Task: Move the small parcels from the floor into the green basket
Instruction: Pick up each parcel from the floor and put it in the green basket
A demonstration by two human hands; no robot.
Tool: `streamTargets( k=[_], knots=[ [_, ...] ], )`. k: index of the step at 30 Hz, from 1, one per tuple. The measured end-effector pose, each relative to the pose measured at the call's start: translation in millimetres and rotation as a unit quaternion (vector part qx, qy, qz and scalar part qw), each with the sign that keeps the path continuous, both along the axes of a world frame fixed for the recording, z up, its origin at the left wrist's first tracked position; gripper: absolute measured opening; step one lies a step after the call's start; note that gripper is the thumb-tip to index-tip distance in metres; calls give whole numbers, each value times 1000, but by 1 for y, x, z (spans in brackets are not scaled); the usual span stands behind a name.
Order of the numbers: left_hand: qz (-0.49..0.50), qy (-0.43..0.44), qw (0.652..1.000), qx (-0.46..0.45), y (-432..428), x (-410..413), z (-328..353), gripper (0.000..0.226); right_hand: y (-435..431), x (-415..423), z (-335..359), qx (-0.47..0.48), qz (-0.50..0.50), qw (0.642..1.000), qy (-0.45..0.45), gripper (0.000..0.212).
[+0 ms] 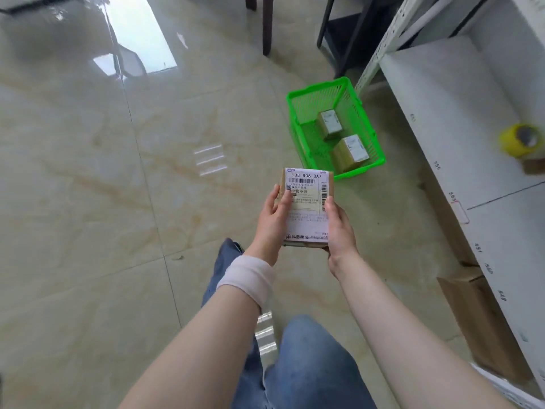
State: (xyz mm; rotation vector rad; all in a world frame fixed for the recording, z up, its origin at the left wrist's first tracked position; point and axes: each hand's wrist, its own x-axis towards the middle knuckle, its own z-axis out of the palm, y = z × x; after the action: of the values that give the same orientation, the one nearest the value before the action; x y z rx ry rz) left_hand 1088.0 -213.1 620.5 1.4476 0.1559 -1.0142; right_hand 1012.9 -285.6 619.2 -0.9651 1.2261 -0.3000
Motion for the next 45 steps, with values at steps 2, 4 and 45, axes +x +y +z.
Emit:
streamTargets(
  k=[2,4,45],
  knots=[
    [-12,-10,1000,0,-14,50,3,53,-13,47,2,0,-5,1000,-3,31],
    [-32,-19,999,-2,-32,95,5,54,-30,88,4,0,-13,1000,-6,29],
    [-545,-165,803,174,-581,364,-485,57,-491,339,-480,74,-341,917,194,28]
  ],
)
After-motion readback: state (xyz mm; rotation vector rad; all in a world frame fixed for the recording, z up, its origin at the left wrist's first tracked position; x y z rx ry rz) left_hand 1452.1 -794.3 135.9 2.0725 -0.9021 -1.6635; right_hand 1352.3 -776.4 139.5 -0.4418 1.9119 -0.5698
